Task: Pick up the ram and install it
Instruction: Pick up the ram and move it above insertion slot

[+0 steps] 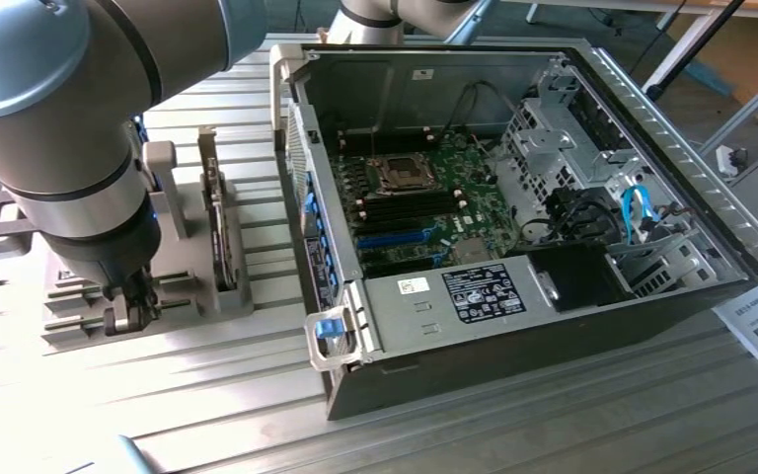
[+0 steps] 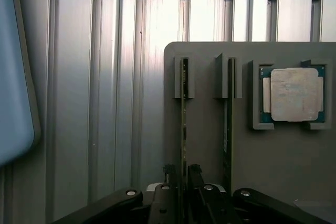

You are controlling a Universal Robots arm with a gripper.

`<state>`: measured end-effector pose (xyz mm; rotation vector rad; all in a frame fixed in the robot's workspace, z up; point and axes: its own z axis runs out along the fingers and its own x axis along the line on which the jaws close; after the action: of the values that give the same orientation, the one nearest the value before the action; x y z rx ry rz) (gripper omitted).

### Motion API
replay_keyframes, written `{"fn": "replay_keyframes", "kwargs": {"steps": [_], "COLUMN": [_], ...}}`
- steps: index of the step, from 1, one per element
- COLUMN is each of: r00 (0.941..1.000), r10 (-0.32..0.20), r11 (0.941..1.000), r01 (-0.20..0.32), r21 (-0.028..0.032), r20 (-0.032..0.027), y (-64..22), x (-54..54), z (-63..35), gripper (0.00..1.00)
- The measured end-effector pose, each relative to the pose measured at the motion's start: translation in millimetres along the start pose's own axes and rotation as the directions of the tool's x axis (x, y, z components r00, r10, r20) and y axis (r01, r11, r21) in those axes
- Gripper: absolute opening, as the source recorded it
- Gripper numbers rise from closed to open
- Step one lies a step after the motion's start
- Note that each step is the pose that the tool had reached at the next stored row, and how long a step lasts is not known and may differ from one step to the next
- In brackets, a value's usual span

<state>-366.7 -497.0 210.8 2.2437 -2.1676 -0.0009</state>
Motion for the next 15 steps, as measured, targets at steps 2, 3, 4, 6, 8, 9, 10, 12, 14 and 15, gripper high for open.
{"fn": "replay_keyframes", "kwargs": {"steps": [2,3,4,6,8,9,10,12,14,15], "r00": [1.0000,1.0000,1.0000,1.0000,1.0000,1.0000,1.0000,1.0000,1.0000,1.0000], "r10": [0.000,0.000,0.000,0.000,0.000,0.000,0.000,0.000,0.000,0.000], "r11": [1.0000,1.0000,1.0000,1.0000,1.0000,1.0000,1.0000,1.0000,1.0000,1.0000], "r01": [0.000,0.000,0.000,0.000,0.000,0.000,0.000,0.000,0.000,0.000], "r21": [-0.0002,-0.0002,-0.0002,-0.0003,-0.0001,-0.0001,-0.0001,-0.0001,-0.0001,-0.0001], "r20": [-0.0001,-0.0002,-0.0002,-0.0002,0.0000,-0.0001,-0.0001,-0.0001,-0.0001,0.0000], "y": [0.0,0.0,0.0,0.0,0.0,0.0,0.0,0.0,0.0,0.0], "x": [0.0,-0.1,-0.1,-0.2,-0.2,-0.2,-0.2,-0.2,-0.2,-0.2], "z": [0.0,0.1,0.4,0.7,0.8,0.8,0.8,0.8,0.8,0.8], "gripper": [0.23,0.23,0.23,0.23,0.23,0.23,0.23,0.23,0.23,0.23]}}
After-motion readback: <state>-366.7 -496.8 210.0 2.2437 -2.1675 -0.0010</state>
